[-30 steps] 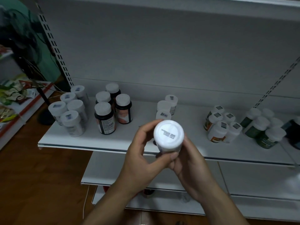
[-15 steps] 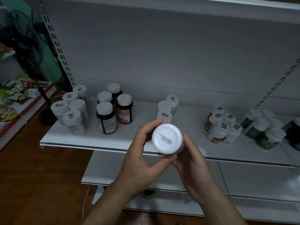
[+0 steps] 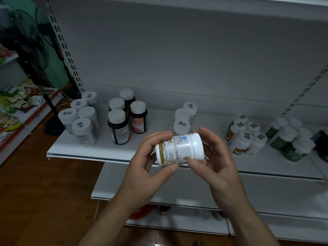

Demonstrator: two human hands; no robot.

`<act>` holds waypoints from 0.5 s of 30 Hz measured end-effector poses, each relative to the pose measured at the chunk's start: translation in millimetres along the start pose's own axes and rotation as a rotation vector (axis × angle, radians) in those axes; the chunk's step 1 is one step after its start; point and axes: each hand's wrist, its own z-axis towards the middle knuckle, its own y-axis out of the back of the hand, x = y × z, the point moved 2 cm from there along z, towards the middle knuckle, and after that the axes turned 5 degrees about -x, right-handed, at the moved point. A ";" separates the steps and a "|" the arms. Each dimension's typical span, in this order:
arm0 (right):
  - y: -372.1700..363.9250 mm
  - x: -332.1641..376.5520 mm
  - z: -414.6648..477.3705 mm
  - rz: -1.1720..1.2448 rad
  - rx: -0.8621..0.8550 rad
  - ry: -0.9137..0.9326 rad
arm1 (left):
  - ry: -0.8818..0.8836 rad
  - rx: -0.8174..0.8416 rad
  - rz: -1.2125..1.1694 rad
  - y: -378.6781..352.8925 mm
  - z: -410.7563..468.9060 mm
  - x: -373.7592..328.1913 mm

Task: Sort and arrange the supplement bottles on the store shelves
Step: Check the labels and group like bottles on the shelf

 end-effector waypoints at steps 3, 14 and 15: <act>-0.9 -1.9 -0.7 -0.038 0.039 -0.008 | 0.044 -0.008 -0.015 2.2 -0.9 -0.9; -5.9 -6.8 -0.2 -0.156 0.125 -0.032 | 0.229 -0.048 0.037 5.4 8.6 -4.1; -6.2 -6.6 0.6 -0.167 0.104 -0.046 | 0.235 -0.041 0.050 5.9 9.4 -4.1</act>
